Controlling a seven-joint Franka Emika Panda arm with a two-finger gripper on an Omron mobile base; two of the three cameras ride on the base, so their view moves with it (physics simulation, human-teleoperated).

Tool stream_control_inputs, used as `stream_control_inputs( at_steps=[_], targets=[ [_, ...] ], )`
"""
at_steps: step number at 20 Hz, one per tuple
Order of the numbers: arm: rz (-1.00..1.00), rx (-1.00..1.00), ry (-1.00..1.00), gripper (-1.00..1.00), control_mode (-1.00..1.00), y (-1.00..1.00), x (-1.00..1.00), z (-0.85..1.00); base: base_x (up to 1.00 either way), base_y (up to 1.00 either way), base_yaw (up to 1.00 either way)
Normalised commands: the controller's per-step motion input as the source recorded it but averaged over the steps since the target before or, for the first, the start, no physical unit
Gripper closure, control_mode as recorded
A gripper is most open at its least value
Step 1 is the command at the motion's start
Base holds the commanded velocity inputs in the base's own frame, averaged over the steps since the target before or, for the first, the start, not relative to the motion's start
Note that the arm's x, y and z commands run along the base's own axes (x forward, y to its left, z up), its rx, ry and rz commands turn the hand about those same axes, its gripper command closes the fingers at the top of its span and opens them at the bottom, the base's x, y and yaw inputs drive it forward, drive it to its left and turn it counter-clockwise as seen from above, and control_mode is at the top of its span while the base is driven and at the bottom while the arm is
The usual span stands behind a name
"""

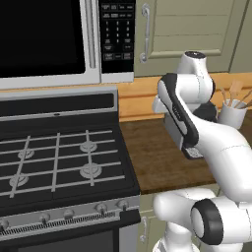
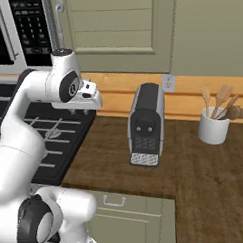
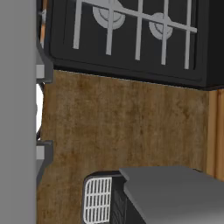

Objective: Navigate to the stand mixer.

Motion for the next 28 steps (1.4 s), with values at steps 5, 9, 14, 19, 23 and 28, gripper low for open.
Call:
stream_control_inputs(
  at_steps=[5, 9, 14, 19, 23, 28],
  targets=[
    [0.0, 0.0, 0.0, -1.0, -1.0, -0.01, -0.48, -0.04, 0.0, 0.0, 0.0],
    [0.0, 0.0, 0.0, -1.0, -1.0, -0.01, -0.77, -0.12, 0.0, 0.0, 0.0],
    [0.0, 0.0, 0.0, -1.0, -1.0, 0.0, -0.7, -0.35, 0.0, 0.0, 0.0],
    [0.0, -0.01, 0.0, -1.0, 1.0, 0.0, -0.53, -0.38, -0.11, 0.0, 0.01],
    [0.0, 0.0, 0.0, -1.0, 1.0, 0.0, 0.0, 0.0, -0.48, 0.0, 0.21],
    [0.0, 0.0, 0.0, -1.0, 1.0, 0.0, 0.0, 0.0, -0.38, 0.03, 0.4]
  ],
)
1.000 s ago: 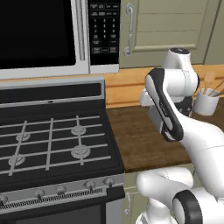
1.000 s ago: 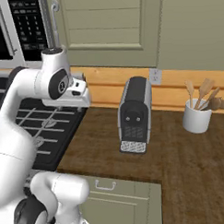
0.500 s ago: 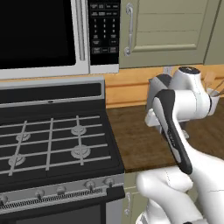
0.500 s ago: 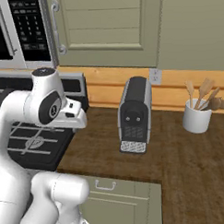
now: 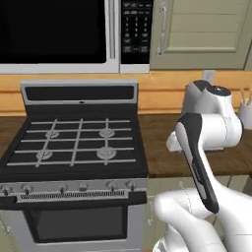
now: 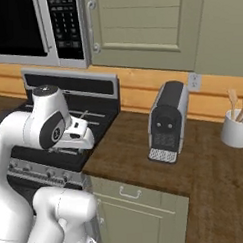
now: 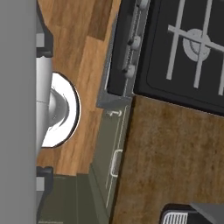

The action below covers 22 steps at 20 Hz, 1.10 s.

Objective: Navigate to the stand mixer.

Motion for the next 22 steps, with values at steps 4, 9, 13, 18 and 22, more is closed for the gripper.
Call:
stream_control_inputs(
  at_steps=[4, 9, 13, 18, 22],
  targets=[
    [0.0, 0.0, 0.0, -1.0, 1.0, 0.0, 0.0, 0.0, -0.34, 0.22, 0.23],
    [0.0, 0.0, 0.0, -1.0, 1.0, 0.0, 0.0, 0.0, -0.38, 0.28, -0.22],
    [0.0, 0.0, 0.0, -1.0, 1.0, 0.0, 0.0, 0.0, -0.15, 0.63, -0.55],
    [0.0, 0.0, 0.0, -1.0, 1.0, 0.0, 0.0, 0.0, 0.0, 0.64, -0.73],
    [0.0, 0.0, 0.0, -1.0, 1.0, 0.0, 0.0, 0.0, -0.24, 0.54, -0.74]
  ],
)
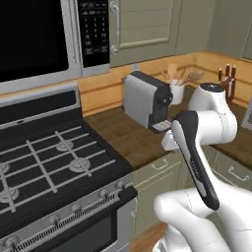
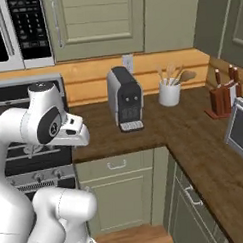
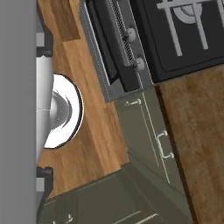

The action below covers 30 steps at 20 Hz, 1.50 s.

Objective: Navigate to the stand mixer.

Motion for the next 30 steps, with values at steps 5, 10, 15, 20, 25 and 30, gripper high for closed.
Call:
stream_control_inputs(
  at_steps=[5, 10, 15, 20, 25, 30],
  targets=[
    [0.0, 0.0, 0.0, -1.0, 1.0, 0.0, 0.0, 0.0, -0.59, 0.26, -0.77],
    [0.0, 0.0, 0.0, -1.0, 1.0, 0.0, 0.0, 0.0, -0.33, -0.01, -0.77],
    [0.0, 0.0, 0.0, -1.0, 1.0, 0.0, 0.0, 0.0, -0.02, -0.29, -0.69],
    [0.0, 0.0, 0.0, -1.0, 1.0, 0.0, 0.0, 0.0, 0.01, -0.56, -0.61],
    [0.0, 0.0, 0.0, -1.0, 1.0, 0.0, 0.0, 0.0, 0.03, -0.67, -0.62],
    [0.0, 0.0, 0.0, -1.0, 1.0, 0.0, 0.0, 0.0, 0.14, -0.63, -0.67]
  ],
)
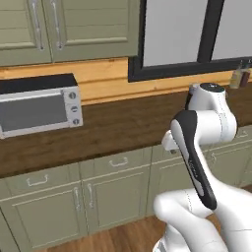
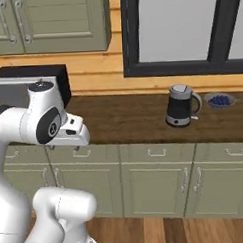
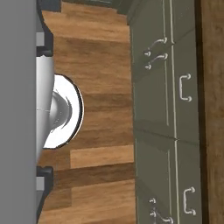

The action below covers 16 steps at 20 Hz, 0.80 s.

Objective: Navigate to the stand mixer.

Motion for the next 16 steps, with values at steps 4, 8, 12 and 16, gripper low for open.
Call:
stream_control_inputs(
  at_steps=[4, 8, 12, 16],
  targets=[
    [0.0, 0.0, 0.0, -1.0, 1.0, 0.0, 0.0, 0.0, 0.22, -0.66, -0.68],
    [0.0, 0.0, 0.0, -1.0, 1.0, 0.0, 0.0, 0.0, 0.33, -0.68, -0.67],
    [0.0, 0.0, 0.0, -1.0, 1.0, 0.0, 0.0, 0.0, 0.47, -0.62, -0.63],
    [0.0, 0.0, 0.0, -1.0, 1.0, 0.0, 0.0, 0.0, 0.55, -0.6, -0.61]
  ],
)
